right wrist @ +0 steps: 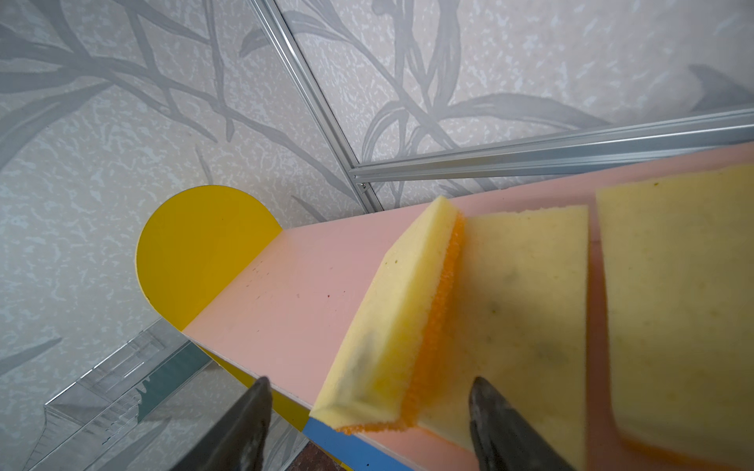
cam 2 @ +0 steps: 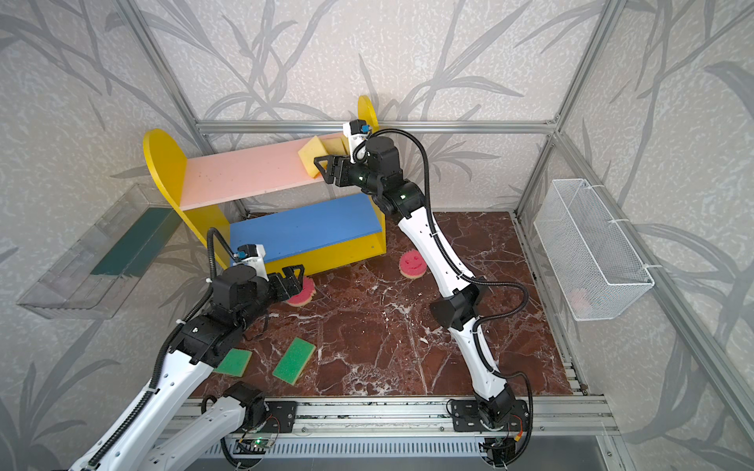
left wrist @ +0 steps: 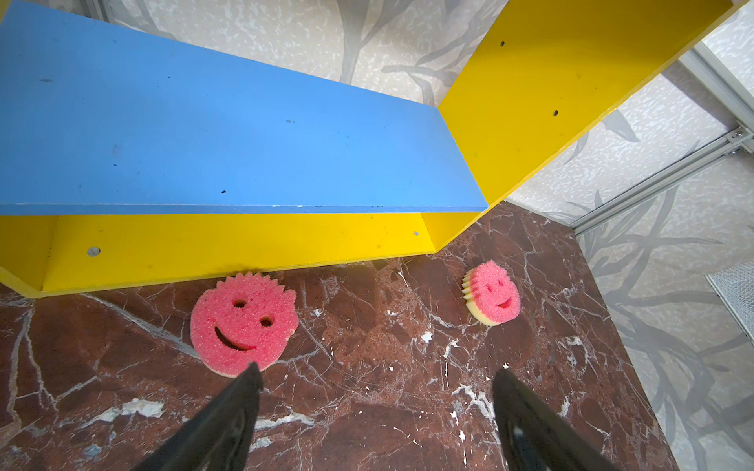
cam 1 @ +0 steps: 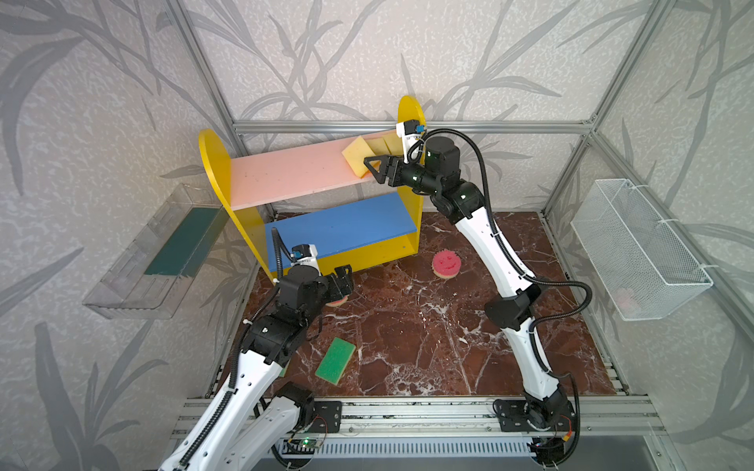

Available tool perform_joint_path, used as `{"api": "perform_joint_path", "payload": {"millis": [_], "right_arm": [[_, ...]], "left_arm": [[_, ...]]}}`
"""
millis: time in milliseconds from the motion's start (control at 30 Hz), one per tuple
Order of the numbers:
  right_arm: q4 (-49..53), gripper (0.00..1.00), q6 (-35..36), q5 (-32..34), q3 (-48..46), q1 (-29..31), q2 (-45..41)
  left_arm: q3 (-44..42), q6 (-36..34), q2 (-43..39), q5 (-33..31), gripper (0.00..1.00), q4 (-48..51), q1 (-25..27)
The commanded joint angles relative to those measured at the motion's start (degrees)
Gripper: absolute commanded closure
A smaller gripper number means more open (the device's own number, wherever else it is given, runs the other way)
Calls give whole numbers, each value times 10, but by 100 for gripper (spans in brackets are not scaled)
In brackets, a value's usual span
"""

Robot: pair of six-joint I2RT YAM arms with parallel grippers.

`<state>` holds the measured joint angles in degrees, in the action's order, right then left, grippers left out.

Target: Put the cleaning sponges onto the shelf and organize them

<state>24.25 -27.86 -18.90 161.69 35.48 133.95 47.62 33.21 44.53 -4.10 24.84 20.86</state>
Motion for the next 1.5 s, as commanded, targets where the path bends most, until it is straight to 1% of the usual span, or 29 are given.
{"api": "perform_joint_path", "payload": {"millis": [0, 100, 233, 433, 567, 800, 1000, 1233, 1333, 1400, 1467], "right_arm": [[-16, 27, -7, 0, 25, -3, 11], [-19, 31, -7, 3, 25, -3, 11], [-23, 34, -8, 8, 25, -3, 11], [-25, 41, -7, 12, 24, -3, 14], [-28, 47, -6, 13, 24, -3, 15], [-33, 55, -8, 12, 25, -3, 16], [-32, 65, -7, 12, 25, -3, 15], [-31, 68, -8, 11, 24, -3, 17], [-31, 72, -8, 11, 25, -2, 17], [-32, 78, -6, 9, 25, -3, 18], [-33, 81, -6, 8, 25, -3, 17]], "left_arm": [[-7, 2, -9, 5, 10, -2, -2], [-6, 1, -9, 4, 10, -2, -2], [-7, 1, -9, 6, 10, -2, -2], [-10, 1, -8, 8, 10, -4, -2], [-14, 3, -9, 8, 10, -4, -2], [-20, 5, -9, 8, 10, -5, -3], [-23, 7, -9, 8, 10, -7, -2], [-24, 9, -10, 10, 10, -7, -2], [-25, 10, -11, 10, 10, -7, -2], [-25, 9, -12, 10, 10, -6, -2], [-26, 10, -11, 10, 10, -7, -2]]}}
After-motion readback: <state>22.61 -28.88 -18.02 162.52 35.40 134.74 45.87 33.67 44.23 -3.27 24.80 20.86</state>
